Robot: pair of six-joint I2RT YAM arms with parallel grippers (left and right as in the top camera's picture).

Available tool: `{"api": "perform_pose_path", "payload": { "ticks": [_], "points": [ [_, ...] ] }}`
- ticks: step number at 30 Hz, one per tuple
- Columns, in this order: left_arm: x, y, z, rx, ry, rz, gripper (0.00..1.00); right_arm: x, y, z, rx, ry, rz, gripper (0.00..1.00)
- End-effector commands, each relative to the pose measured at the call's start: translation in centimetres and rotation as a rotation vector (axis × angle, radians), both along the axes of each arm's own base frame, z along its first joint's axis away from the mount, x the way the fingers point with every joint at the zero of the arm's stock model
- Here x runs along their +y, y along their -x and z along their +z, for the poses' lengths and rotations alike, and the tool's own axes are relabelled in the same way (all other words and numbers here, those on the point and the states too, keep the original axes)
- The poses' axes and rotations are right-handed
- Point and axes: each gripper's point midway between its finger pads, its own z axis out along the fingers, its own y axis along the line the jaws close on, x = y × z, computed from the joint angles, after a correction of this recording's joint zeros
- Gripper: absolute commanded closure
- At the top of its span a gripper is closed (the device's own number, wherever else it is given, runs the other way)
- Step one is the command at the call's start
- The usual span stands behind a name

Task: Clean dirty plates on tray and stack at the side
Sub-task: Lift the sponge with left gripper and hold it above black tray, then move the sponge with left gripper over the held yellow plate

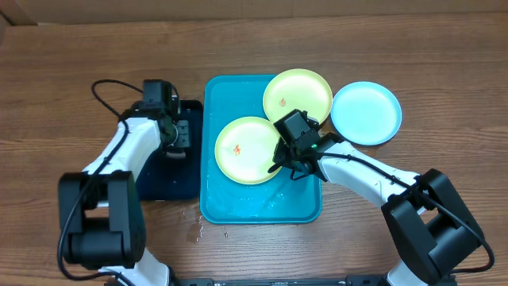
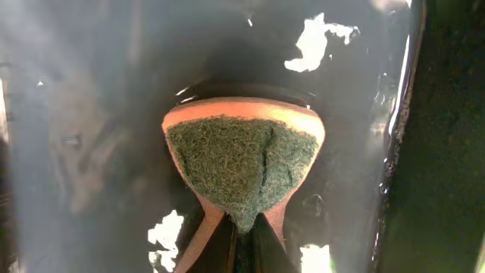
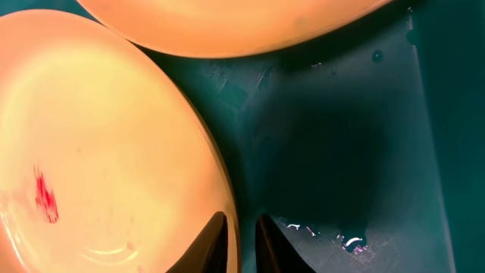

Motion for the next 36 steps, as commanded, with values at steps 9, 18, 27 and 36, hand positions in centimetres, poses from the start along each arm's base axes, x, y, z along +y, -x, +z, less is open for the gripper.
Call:
{"api": "perform_pose_path", "payload": {
  "ticks": [9, 18, 27, 36],
  "points": [
    [-0.5, -1.3, 2.4, -0.078, 0.098, -0.043, 0.96, -0.2, 0.1, -0.6, -0.001, 0.014, -0.006, 0.88],
    [-0.5, -1.2, 2.4, -0.078, 0.098, -0.043, 0.96, 0.0, 0.3, -0.9, -0.001, -0.006, 0.0, 0.96],
    [-0.7, -2.8, 5.6, -0.172, 0.108, -0.068, 0.96, 0.3, 0.2, -0.8, -0.009, -0.019, 0.005, 0.96],
    [-3.4, -3.2, 11.6, -0.337, 0.183, -0.144, 0.96, 1.1, 0.2, -0.6, -0.006, -0.056, 0.023, 0.96]
  ]
}}
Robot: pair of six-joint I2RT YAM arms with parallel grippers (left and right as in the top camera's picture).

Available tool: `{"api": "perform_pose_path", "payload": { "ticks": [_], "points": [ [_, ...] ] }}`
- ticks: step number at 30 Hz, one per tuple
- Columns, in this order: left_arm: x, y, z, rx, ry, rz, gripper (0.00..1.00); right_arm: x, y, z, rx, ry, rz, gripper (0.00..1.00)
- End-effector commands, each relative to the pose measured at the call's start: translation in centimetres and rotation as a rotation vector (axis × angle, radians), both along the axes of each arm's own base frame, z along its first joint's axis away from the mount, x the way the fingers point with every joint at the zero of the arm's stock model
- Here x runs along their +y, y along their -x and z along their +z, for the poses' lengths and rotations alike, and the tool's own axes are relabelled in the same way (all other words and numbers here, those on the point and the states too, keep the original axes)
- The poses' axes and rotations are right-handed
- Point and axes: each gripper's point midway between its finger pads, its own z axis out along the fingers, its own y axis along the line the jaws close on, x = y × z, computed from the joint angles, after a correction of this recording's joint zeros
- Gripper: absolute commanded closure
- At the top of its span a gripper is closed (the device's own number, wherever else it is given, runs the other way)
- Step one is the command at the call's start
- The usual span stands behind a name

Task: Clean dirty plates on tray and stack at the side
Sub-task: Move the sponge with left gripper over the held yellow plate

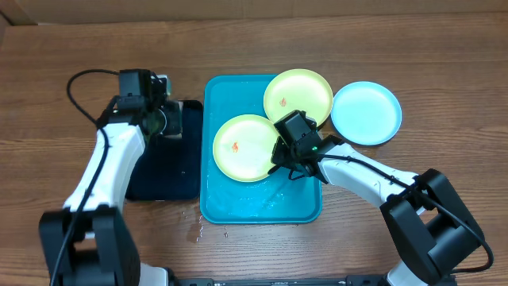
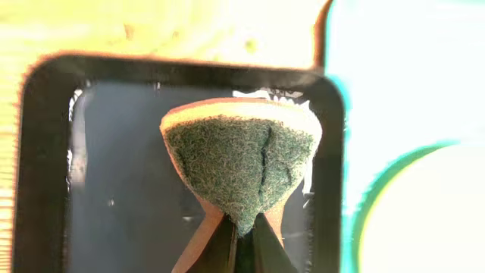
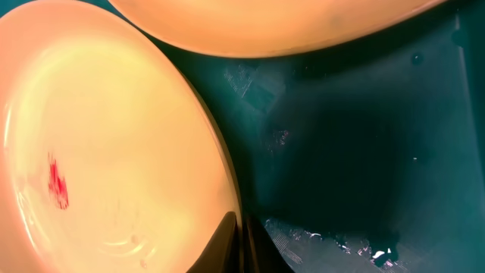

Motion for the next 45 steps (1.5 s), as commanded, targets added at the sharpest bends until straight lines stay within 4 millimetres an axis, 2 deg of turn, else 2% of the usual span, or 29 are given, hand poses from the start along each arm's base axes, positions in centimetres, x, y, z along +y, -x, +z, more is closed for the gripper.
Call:
{"api": "perform_pose_path", "payload": {
  "ticks": [1, 5, 10, 17, 24, 26, 29, 38, 43, 45],
  "points": [
    [-3.5, -0.7, 4.9, -0.13, 0.082, -0.122, 0.96, 0.3, 0.5, -0.5, 0.019, -0.008, 0.013, 0.96],
    [-8.0, 0.1, 5.9, -0.139, 0.176, -0.226, 0.96, 0.6, 0.7, -0.5, 0.029, -0.022, 0.021, 0.96],
    [-12.0, 1.2, 4.8, -0.094, 0.19, -0.315, 0.96, 1.1, 1.3, -0.5, 0.059, -0.05, 0.04, 0.96],
    [-15.4, 2.3, 3.2, -0.043, 0.192, -0.393, 0.96, 1.1, 1.5, -0.6, 0.062, -0.049, 0.044, 0.96],
    [-15.9, 2.5, 1.5, 0.008, 0.198, -0.381, 0.96, 1.1, 1.4, -0.5, 0.058, -0.047, 0.043, 0.95],
    [-16.0, 2.7, 1.1, 0.027, 0.207, -0.38, 0.96, 0.9, 1.2, -0.6, 0.046, -0.034, 0.034, 0.84],
    [-16.1, 2.9, 0.7, 0.043, 0.205, -0.383, 0.96, 0.5, 0.6, -0.5, 0.021, -0.011, 0.019, 0.81],
    [-16.3, 3.7, 0.4, 0.08, 0.221, -0.383, 0.96, 0.2, 0.7, -0.8, 0.016, -0.003, 0.014, 0.84],
    [-16.1, 4.2, 0.2, 0.109, 0.227, -0.362, 0.96, 0.2, 0.9, -1.1, 0.019, -0.005, 0.017, 0.96],
    [-16.1, 4.3, 0.1, 0.12, 0.232, -0.348, 0.96, 0.2, 0.9, -1.1, 0.02, -0.005, 0.017, 0.96]
  ]
}}
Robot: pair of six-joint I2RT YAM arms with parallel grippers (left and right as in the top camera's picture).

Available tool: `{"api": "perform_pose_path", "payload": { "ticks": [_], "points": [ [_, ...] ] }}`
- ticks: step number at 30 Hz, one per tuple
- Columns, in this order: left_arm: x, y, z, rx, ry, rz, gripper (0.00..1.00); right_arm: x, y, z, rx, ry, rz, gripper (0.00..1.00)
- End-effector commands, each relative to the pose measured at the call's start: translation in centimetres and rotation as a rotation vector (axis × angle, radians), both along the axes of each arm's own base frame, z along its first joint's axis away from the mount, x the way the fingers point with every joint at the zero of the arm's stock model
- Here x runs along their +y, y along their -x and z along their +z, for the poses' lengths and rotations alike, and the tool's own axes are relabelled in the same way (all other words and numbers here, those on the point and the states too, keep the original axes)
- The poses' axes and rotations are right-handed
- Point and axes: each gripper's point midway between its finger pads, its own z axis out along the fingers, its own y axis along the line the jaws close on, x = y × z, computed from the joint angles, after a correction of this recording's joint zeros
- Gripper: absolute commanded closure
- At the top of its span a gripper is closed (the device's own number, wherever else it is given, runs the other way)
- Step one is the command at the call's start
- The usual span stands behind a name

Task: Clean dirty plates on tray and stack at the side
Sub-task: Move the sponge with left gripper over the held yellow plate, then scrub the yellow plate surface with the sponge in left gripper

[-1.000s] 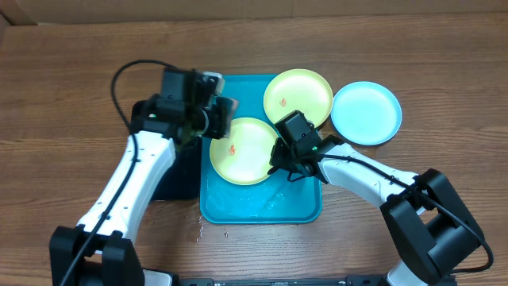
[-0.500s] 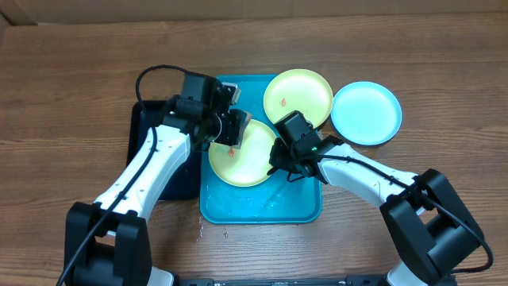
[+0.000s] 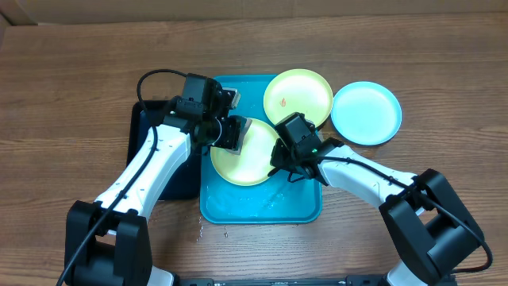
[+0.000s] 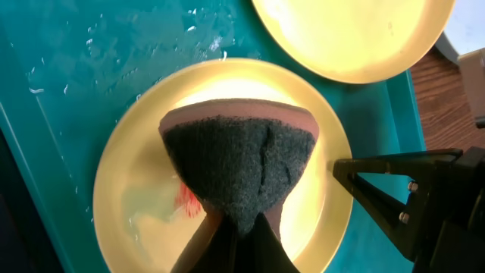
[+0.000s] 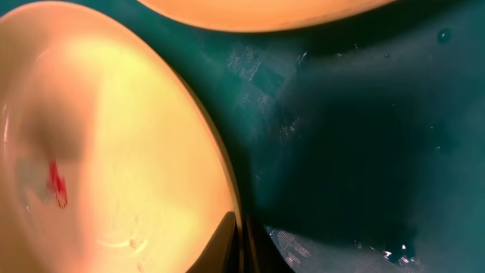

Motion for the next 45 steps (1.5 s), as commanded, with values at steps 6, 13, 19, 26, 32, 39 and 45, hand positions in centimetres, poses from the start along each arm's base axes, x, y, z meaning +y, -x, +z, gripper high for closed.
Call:
{"api": "perform_pose_path", "payload": {
  "ticks": [6, 13, 19, 26, 32, 39, 45],
  "points": [
    [-0.2, -0.2, 0.1, 0.012, -0.011, 0.041, 0.96, -0.2, 0.3, -0.6, 0.006, 0.014, 0.0, 0.96],
    [-0.2, -0.1, -1.0, 0.017, -0.061, 0.055, 0.96, -0.1, 0.3, -0.6, 0.004, 0.013, 0.002, 0.96],
    [0.7, -0.4, -3.3, 0.053, -0.128, 0.087, 0.96, 0.1, 0.4, -0.6, 0.003, 0.013, 0.008, 0.96],
    [1.3, -1.6, -5.5, 0.054, -0.176, 0.134, 0.96, 0.6, 0.6, -0.5, -0.007, 0.015, 0.029, 0.96],
    [1.8, -0.8, -8.9, 0.134, -0.226, 0.131, 0.96, 0.6, 0.6, -0.5, -0.007, 0.015, 0.029, 0.96],
    [-0.8, 1.9, -10.5, 0.288, -0.085, 0.055, 0.96, 0.6, 0.6, -0.6, -0.007, 0.015, 0.029, 0.96],
    [-5.6, 1.4, -5.1, 0.287, 0.237, -0.068, 0.96, 0.6, 0.6, -0.5, -0.007, 0.015, 0.028, 0.96]
  ]
}}
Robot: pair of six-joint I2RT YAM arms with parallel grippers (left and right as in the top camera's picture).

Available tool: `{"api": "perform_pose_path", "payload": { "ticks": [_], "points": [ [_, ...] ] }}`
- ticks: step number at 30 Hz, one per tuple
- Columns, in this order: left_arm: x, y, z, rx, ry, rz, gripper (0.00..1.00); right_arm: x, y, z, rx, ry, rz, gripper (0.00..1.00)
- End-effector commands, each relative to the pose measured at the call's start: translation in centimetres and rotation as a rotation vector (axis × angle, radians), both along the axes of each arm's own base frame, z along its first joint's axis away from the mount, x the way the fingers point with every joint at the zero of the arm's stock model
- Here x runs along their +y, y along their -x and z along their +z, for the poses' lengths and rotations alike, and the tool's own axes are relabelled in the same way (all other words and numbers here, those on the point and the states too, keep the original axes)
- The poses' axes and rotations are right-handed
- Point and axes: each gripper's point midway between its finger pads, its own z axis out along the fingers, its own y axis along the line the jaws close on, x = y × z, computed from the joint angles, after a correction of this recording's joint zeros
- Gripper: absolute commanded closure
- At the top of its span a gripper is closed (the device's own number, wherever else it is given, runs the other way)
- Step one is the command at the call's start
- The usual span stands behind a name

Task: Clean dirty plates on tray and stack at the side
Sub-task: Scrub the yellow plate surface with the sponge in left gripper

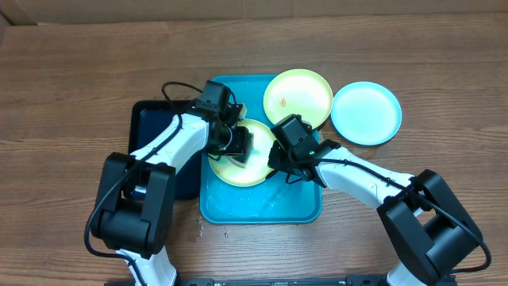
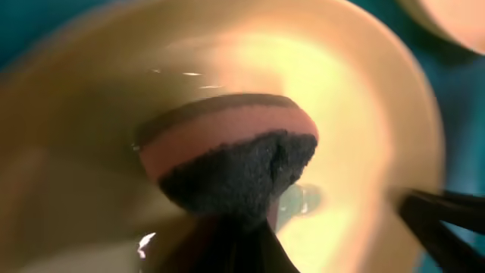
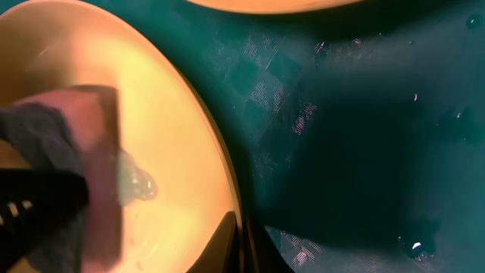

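A yellow plate (image 1: 255, 168) lies in the teal tray (image 1: 262, 208). My left gripper (image 1: 236, 143) is shut on a pink-and-green sponge (image 2: 227, 159) pressed onto the plate's wet middle (image 2: 364, 152). My right gripper (image 1: 279, 159) is shut on the plate's right rim (image 3: 229, 189); the right wrist view shows the sponge (image 3: 83, 152) and a wet smear on that plate. A second yellow plate (image 1: 298, 95) with a small red stain rests on the tray's far right corner. A light blue plate (image 1: 366, 113) sits on the table to the right.
A black tray (image 1: 159, 151) lies left of the teal tray, partly under my left arm. Water drops dot the table at the teal tray's near left corner (image 1: 197, 230). The table is brown wood (image 1: 79, 71).
My left gripper has gone down from above the plate, and the sponge now presses on the plate's middle. The red stain no longer shows. My right gripper still grips the rim.
First my left gripper held the sponge down in the black tray while my right gripper straddled the plate's rim. Then the sponge was raised over that tray and the right gripper was shut on the rim. Later the sponge hung over the stained plate, and now it touches it.
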Motion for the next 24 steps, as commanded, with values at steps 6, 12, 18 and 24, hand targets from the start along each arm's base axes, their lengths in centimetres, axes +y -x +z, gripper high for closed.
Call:
{"api": "perform_pose_path", "payload": {
  "ticks": [6, 12, 18, 24],
  "points": [
    [-3.2, -2.2, 8.4, -0.071, 0.246, -0.053, 0.96, -0.2, 0.4, -0.6, 0.005, 0.018, 0.008, 0.96],
    [1.2, -2.3, 7.8, -0.111, -0.04, 0.026, 0.96, -0.2, 0.4, -0.6, 0.004, 0.017, 0.008, 0.96],
    [4.9, -1.4, 4.1, -0.058, -0.268, 0.089, 0.96, -0.2, 0.4, -0.6, 0.004, 0.017, 0.007, 0.96],
    [5.3, 0.6, -0.5, 0.047, -0.289, 0.121, 0.96, -0.2, 0.4, -0.6, 0.004, 0.017, 0.007, 0.96]
  ]
}}
